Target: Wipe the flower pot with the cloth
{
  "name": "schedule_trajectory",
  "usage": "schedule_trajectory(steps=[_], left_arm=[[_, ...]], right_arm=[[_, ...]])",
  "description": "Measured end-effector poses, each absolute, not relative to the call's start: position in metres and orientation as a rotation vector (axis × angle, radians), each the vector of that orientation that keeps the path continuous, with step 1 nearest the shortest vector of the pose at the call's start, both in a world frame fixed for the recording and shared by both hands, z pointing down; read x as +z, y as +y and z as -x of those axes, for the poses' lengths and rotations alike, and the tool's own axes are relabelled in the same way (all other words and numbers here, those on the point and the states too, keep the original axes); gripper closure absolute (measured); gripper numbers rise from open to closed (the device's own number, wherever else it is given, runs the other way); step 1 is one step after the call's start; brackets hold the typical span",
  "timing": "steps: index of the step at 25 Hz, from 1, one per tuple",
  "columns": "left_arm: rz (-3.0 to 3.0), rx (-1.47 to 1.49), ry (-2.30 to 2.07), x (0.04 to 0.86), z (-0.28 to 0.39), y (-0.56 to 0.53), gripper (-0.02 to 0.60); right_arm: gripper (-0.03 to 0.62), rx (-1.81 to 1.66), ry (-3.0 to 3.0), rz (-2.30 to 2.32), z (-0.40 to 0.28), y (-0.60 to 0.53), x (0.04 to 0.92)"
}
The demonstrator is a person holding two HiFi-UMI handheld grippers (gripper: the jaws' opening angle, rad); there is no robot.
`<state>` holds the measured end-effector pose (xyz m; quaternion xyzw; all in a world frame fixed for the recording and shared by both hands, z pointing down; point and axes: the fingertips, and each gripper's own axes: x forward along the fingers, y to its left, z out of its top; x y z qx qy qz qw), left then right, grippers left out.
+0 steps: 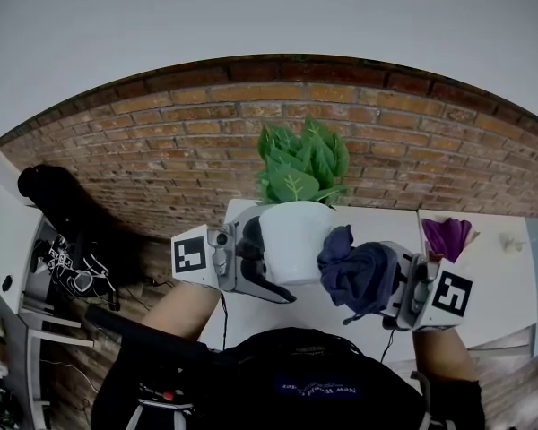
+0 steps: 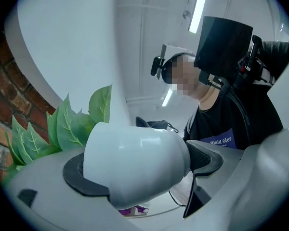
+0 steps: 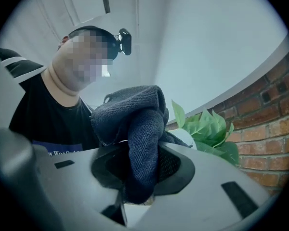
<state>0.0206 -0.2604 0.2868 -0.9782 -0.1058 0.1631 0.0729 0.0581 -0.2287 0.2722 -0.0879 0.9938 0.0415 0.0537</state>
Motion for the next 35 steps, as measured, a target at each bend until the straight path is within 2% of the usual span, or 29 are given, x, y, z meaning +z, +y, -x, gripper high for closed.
schedule_trajectory(steps=[13, 21, 24, 27, 31, 35], left_arm=[[2.929, 0.612, -0.434, 0.269, -0.022, -0.245, 0.064], [2.935, 0.664, -0.328, 0.266, -0.006, -0.260, 0.064], [2.932, 0.608, -0.289, 0.265, 0.002, -0.266, 0.064], [2.906, 0.483, -0.282, 0.276, -0.005, -0.262, 0.064], [2.870, 0.275, -0.261, 0.299, -0.022, -0.256, 0.064], [2.893, 0.128, -0.204, 0.316, -0.035, -0.262, 0.064]], right_arm=[[0.494, -0.008, 2.834, 0.429, -0.075, -0.277, 0.244], [0.494, 0.032, 3.040, 0.203, -0.055, -0.227, 0.286], [0.494, 0.144, 3.196, 0.287, -0.046, -0.229, 0.303], [0.494, 0.395, 3.365, 0.656, -0.067, -0.264, 0.315], [0.494, 1.149, 3.502, 1.385, -0.099, -0.322, 0.337], [0.494, 1.528, 3.506, 1.595, -0.092, -0.335, 0.352]])
